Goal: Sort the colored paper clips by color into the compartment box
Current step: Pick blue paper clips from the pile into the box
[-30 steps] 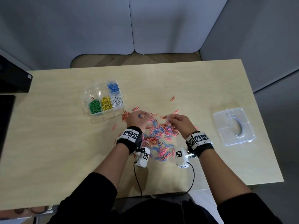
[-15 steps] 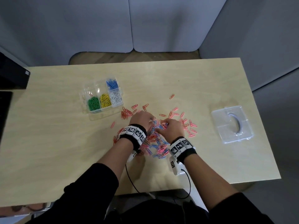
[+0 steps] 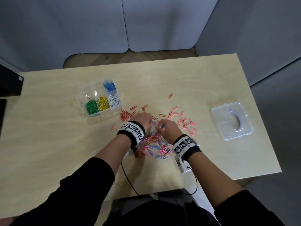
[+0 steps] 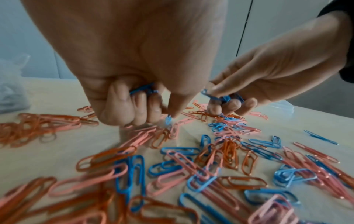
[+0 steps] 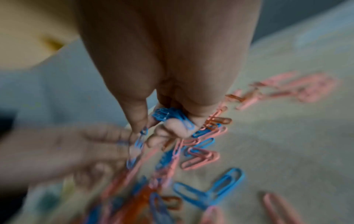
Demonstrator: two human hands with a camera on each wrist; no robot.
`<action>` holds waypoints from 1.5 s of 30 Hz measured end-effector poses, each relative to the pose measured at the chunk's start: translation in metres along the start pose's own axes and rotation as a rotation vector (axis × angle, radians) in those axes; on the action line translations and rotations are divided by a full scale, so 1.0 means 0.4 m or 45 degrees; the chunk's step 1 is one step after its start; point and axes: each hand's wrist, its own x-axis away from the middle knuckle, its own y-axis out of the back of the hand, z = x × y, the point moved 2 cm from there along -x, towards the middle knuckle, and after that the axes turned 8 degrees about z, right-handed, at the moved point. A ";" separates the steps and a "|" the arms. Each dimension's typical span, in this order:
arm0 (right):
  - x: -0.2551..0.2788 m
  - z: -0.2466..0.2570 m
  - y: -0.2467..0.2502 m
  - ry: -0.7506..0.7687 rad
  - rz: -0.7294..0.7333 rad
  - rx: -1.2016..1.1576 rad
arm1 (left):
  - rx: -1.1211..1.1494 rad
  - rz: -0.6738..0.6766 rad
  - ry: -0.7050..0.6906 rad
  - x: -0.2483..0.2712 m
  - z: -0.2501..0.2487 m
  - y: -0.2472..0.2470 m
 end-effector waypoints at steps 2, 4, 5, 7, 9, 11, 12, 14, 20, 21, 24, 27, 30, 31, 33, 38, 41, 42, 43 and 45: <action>0.008 -0.027 0.020 -0.032 -0.022 -0.362 | 0.043 -0.014 0.001 0.007 0.009 -0.012; 0.023 -0.048 0.029 -0.077 0.023 -0.814 | 0.114 -0.036 0.039 0.023 0.018 -0.019; 0.029 -0.053 0.029 -0.099 0.035 -1.019 | 0.143 -0.052 0.039 0.030 0.021 -0.022; 0.034 -0.057 0.025 -0.143 0.037 -1.358 | 0.252 -0.066 0.027 0.038 0.031 -0.033; 0.036 -0.053 0.023 -0.184 0.051 -1.539 | 0.449 -0.090 0.026 0.041 0.046 -0.043; 0.034 -0.049 0.019 -0.214 0.087 -1.594 | 0.650 -0.109 0.035 0.050 0.064 -0.050; 0.032 -0.048 0.018 -0.237 0.113 -1.599 | 0.729 -0.116 0.045 0.057 0.072 -0.054; 0.030 -0.038 0.022 -0.282 0.173 -1.614 | 0.885 -0.120 0.063 0.066 0.090 -0.067; -0.056 -0.002 0.083 -0.204 -0.037 -1.096 | 1.599 -0.049 0.092 0.095 0.102 -0.094; -0.085 0.002 0.099 -0.145 -0.131 -0.799 | 1.629 -0.048 0.115 0.099 0.103 -0.098; -0.174 0.028 0.129 -0.082 -0.294 -0.221 | 1.537 -0.095 0.193 0.113 0.114 -0.118; -0.229 0.040 0.123 -0.128 -0.237 -0.005 | 1.737 -0.144 0.254 0.136 0.128 -0.138; -0.228 0.024 0.108 -0.193 -0.183 0.035 | 1.772 -0.213 0.181 0.159 0.153 -0.147; -0.219 0.021 0.105 -0.183 -0.145 0.043 | 1.746 -0.231 0.144 0.165 0.161 -0.151; -0.192 0.016 0.100 -0.116 -0.066 0.006 | 1.707 -0.238 0.111 0.172 0.169 -0.158; -0.069 0.069 0.066 -0.154 0.246 -1.339 | 1.679 -0.233 0.177 0.164 0.178 -0.163; -0.012 0.106 0.030 -0.280 0.482 -1.917 | 1.604 -0.320 0.282 0.173 0.180 -0.155; -0.001 0.109 0.013 -0.324 0.529 -2.009 | 1.529 -0.381 0.340 0.182 0.182 -0.152; 0.008 0.110 -0.005 -0.380 0.551 -2.036 | 1.426 -0.456 0.393 0.192 0.187 -0.151; 0.014 0.101 -0.040 -0.405 0.506 -1.778 | 1.249 -0.592 0.431 0.210 0.198 -0.155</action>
